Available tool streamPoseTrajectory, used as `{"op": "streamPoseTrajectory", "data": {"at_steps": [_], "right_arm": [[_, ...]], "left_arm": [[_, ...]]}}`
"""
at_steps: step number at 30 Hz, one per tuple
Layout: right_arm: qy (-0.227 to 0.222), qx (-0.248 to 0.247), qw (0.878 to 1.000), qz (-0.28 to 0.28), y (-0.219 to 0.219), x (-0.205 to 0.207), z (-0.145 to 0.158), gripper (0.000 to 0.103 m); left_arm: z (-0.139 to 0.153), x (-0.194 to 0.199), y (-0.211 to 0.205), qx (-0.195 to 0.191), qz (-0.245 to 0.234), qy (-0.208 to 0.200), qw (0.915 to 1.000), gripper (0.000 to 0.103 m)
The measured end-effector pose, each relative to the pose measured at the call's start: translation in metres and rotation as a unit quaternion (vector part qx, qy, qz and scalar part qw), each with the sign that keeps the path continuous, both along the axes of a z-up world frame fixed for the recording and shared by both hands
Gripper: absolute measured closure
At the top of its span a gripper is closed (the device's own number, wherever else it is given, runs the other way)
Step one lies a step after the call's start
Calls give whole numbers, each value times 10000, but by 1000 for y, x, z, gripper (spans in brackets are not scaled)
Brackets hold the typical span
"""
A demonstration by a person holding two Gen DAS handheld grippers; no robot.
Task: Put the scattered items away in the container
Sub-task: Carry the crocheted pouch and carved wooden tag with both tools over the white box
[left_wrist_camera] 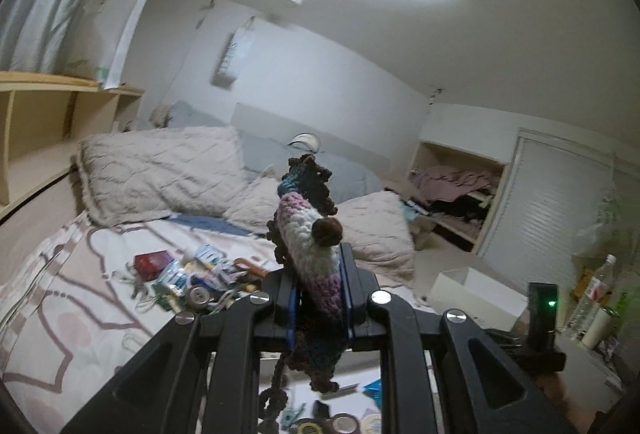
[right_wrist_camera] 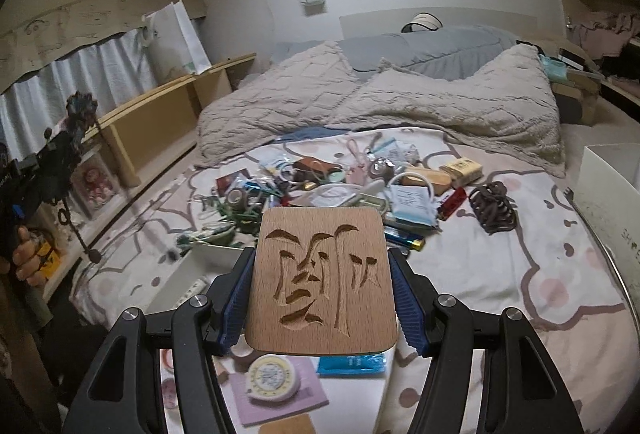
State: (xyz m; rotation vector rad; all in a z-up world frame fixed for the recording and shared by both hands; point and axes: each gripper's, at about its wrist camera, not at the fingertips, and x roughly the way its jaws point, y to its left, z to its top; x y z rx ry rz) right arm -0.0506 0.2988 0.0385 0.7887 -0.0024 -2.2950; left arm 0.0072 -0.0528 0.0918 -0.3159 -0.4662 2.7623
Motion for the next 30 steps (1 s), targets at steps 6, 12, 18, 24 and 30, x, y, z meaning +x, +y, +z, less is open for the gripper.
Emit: {"op": "streamPoseTrajectory", "data": {"at_steps": [6, 12, 18, 24, 30], "right_arm": [[-64, -7, 9998, 183, -5, 9, -2, 39], [-266, 31, 9989, 396, -12, 17, -12, 39], [-520, 112, 9974, 494, -13, 22, -26, 39], [-767, 448, 9942, 598, -12, 30, -42, 39], [-941, 1122, 9839, 1020, -21, 40, -59, 39]], "left_arm": [[2, 3, 15, 53, -391, -23, 9992, 86], [-18, -3, 25, -100, -312, -364, 9988, 86], [-54, -15, 30, -120, -305, -910, 9953, 86], [-94, -37, 33, -235, -191, -1626, 9862, 86], [-123, -54, 38, -496, -188, -2209, 9739, 86]]}}
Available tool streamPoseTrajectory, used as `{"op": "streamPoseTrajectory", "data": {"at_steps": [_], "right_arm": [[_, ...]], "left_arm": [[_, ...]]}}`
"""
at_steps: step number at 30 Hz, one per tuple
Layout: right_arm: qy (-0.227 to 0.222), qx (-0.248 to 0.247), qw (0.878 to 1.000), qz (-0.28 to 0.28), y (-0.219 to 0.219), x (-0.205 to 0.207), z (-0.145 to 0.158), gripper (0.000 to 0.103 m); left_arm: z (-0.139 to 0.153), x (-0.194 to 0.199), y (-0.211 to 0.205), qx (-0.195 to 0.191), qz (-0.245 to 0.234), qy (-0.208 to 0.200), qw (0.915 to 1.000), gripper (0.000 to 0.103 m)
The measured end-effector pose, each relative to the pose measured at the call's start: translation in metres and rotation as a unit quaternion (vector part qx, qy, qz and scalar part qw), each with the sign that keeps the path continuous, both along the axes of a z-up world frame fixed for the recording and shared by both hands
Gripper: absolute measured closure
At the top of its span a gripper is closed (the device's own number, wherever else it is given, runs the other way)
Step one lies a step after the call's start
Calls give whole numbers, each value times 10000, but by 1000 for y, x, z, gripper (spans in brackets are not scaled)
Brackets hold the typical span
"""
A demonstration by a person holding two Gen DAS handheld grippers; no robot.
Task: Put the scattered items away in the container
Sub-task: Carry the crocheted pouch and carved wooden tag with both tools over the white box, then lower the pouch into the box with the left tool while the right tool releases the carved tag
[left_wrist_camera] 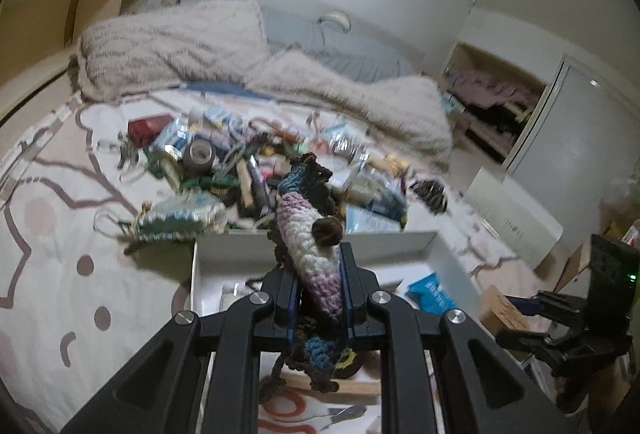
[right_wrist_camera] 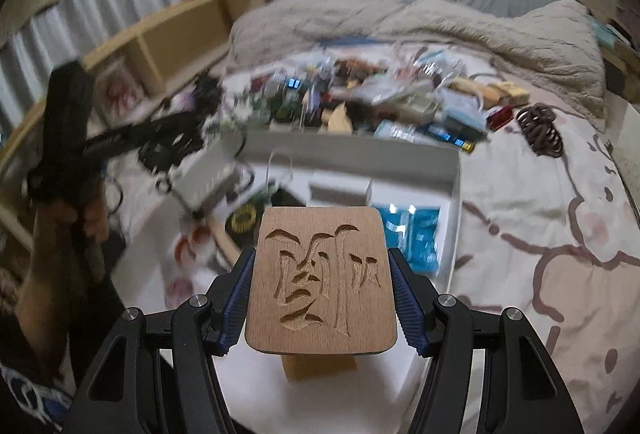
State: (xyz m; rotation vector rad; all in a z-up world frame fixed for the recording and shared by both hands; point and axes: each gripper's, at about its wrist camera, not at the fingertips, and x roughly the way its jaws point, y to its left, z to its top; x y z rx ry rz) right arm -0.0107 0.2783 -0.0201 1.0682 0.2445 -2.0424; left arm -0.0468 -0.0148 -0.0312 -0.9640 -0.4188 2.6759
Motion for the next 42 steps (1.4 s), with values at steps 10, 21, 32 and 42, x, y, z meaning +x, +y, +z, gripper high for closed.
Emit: {"op": "streamPoseTrajectory", "data": {"at_steps": [10, 21, 32, 42], "right_arm": [[-311, 919, 9918, 834, -15, 21, -26, 39], [-364, 1421, 9845, 957, -23, 19, -49, 39], [-215, 1445, 9838, 1034, -47, 8, -48, 39], [-185, 1328, 9867, 917, -55, 3, -49, 39]], "left_arm": [[-21, -5, 6, -12, -156, -458, 9988, 86], [-27, -3, 6, 31, -94, -642, 9979, 55], [-31, 6, 13, -186, -151, -630, 9977, 55], [-33, 8, 15, -314, -94, -633, 9975, 55]]}}
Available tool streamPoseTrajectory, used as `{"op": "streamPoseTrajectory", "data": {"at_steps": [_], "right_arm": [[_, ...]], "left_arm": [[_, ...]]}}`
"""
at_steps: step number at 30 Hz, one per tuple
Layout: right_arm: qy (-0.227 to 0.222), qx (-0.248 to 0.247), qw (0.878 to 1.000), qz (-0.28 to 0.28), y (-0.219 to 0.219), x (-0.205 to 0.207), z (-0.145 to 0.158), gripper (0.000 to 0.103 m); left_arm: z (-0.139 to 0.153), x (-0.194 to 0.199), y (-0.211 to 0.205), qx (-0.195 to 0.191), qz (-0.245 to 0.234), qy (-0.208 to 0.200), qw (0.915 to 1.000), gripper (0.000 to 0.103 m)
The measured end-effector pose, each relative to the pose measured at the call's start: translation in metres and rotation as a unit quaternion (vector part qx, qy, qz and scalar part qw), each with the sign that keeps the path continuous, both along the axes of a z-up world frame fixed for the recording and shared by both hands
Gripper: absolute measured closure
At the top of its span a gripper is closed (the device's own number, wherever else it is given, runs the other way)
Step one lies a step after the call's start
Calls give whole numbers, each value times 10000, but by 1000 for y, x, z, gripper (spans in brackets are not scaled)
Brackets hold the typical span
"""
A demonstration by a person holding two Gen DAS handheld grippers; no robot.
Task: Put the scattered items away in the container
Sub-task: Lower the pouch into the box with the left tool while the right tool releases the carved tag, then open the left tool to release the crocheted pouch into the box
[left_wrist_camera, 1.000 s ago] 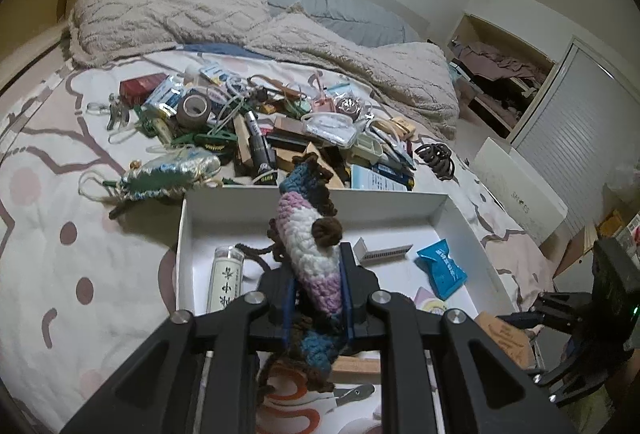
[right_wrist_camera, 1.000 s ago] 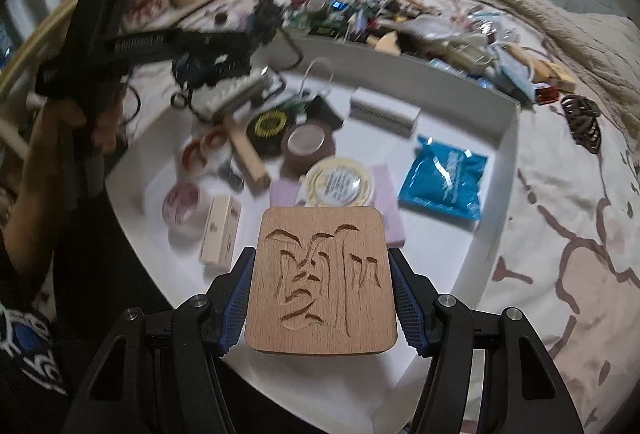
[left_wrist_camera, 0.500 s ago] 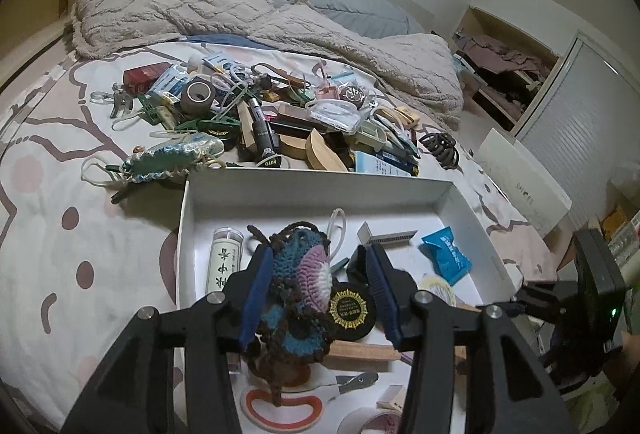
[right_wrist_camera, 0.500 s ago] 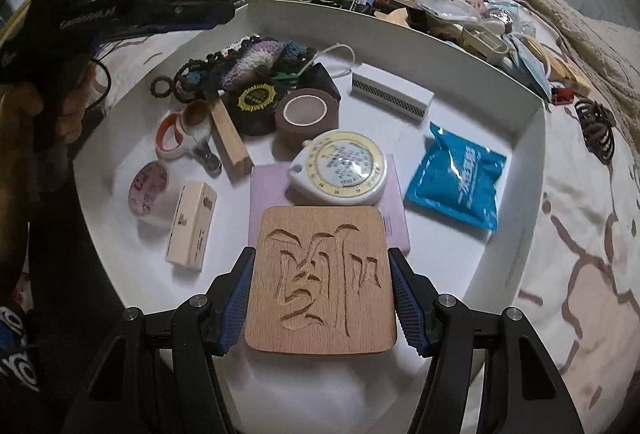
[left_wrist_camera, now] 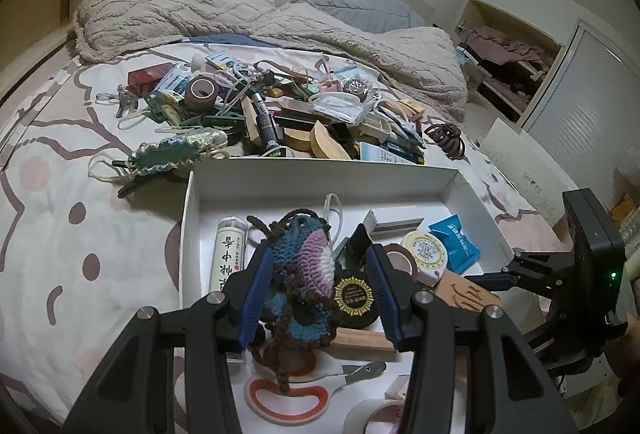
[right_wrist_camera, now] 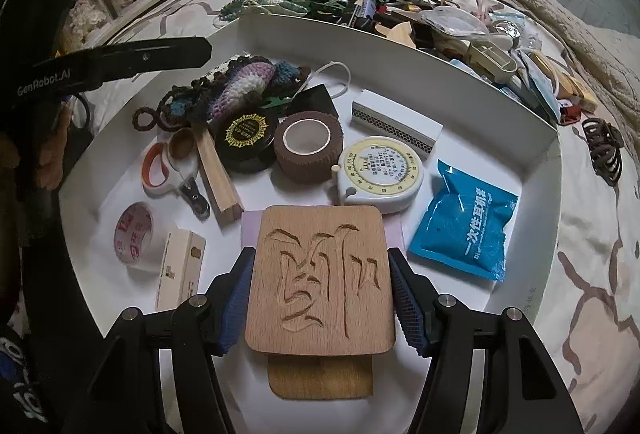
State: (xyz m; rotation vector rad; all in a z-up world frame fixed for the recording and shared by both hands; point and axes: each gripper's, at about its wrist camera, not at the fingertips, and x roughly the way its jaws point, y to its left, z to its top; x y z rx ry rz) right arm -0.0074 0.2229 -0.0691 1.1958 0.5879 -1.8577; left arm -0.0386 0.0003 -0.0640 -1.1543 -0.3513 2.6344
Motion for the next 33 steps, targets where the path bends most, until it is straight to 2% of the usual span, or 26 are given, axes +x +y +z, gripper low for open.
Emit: {"op": "streamPoseTrajectory", "data": {"at_steps": [1, 2, 3, 4, 6, 9, 13, 17, 25, 33], "right_arm": [[26, -11, 10000, -29, 1, 1, 0, 35], [81, 3, 9999, -79, 2, 1, 1, 23], [154, -4, 9998, -125, 3, 2, 2, 17], [228, -80, 9996, -149, 6, 3, 4, 13], [271, -193, 9993, -181, 9, 4, 9, 12], [358, -307, 9984, -297, 14, 4, 15, 7], [508, -523, 9960, -513, 19, 0, 24, 0], [690, -870, 9906, -797, 24, -5, 34, 0], [1009, -1062, 9821, -1183, 31, -7, 50, 0], [1256, -1385, 9690, -1614, 39, -7, 71, 0]], "left_arm": [[0, 0, 0, -4, 2, -2, 10000, 55], [0, 0, 0, -15, 7, -3, 10000, 55], [0, 0, 0, -28, 14, -3, 10000, 54], [0, 0, 0, -33, 17, -3, 10000, 48], [1, 1, 0, -59, 53, 25, 10000, 39], [2, 2, 2, -84, 54, 30, 9999, 37], [5, 4, 2, -97, 146, 69, 9998, 26], [10, 7, 3, -137, 211, 117, 9996, 24], [24, 14, 0, -215, 428, 290, 9984, 5], [43, 19, -2, -263, 557, 601, 9963, 1]]}}
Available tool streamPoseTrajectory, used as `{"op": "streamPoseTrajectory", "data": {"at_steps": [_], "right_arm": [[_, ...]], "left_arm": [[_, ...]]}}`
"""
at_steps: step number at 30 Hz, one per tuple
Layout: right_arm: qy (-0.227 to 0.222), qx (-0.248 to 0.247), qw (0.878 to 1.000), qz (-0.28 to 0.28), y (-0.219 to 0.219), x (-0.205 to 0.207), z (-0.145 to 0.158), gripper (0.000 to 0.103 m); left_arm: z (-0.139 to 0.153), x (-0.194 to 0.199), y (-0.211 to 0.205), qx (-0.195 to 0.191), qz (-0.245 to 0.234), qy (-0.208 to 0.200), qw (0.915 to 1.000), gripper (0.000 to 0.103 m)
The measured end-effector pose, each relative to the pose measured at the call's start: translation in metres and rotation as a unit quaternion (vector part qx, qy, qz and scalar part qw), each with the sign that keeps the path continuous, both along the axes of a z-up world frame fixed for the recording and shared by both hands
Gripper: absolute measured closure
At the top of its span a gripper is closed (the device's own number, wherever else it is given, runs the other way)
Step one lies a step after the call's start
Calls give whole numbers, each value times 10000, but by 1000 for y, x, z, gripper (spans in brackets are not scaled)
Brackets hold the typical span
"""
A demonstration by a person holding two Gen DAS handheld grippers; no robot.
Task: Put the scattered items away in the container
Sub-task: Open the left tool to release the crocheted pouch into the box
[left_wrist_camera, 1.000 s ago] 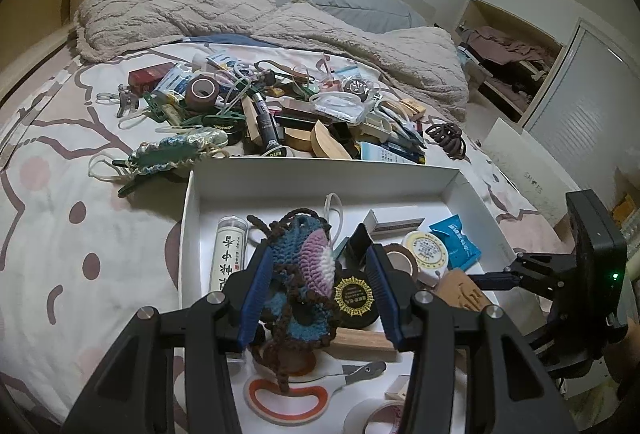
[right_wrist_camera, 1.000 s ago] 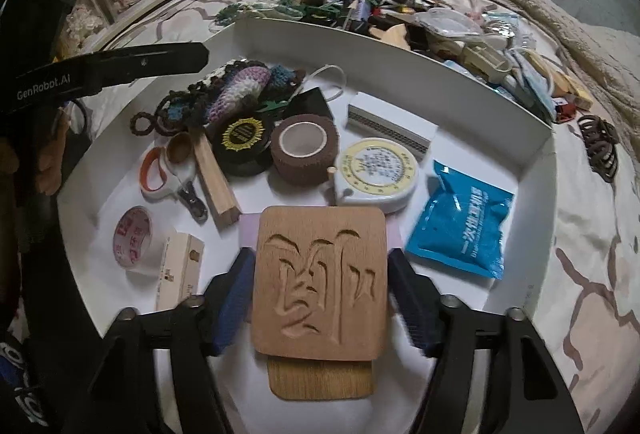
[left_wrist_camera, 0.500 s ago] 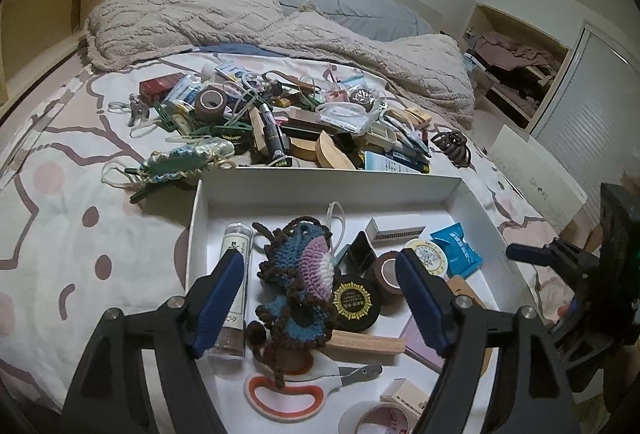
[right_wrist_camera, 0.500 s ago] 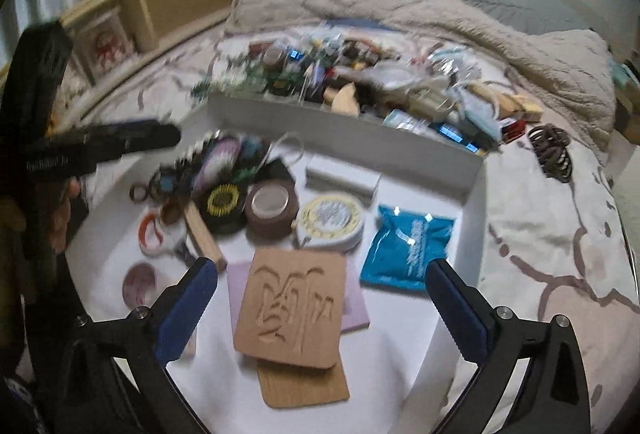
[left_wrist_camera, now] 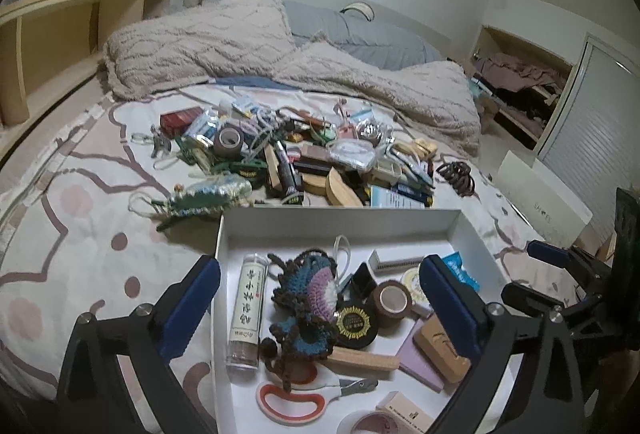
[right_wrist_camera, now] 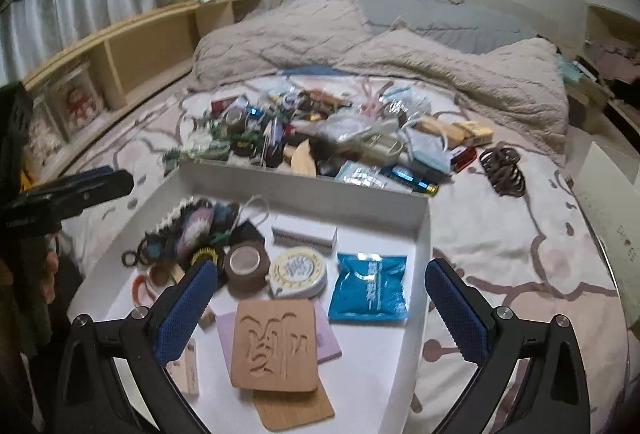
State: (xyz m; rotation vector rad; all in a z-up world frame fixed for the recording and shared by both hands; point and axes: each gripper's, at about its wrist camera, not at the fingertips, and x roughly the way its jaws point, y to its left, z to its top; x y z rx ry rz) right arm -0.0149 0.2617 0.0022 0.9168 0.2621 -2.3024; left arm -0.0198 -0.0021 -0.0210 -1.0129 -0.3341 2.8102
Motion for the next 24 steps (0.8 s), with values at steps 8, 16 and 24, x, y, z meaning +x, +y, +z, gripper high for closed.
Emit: {"op": "streamPoseTrajectory", "data": {"at_steps": [8, 16, 24], "right_arm": [[175, -244, 9993, -227, 5, 3, 15, 0], [280, -353, 9978, -477, 13, 7, 19, 0], [521, -260, 9954, -763, 20, 13, 23, 0]], "left_arm": [[18, 10, 8, -339, 44, 380, 9987, 0], [25, 18, 12, -694, 279, 577, 9955, 0], [28, 26, 11, -672, 322, 638, 9952, 0]]}}
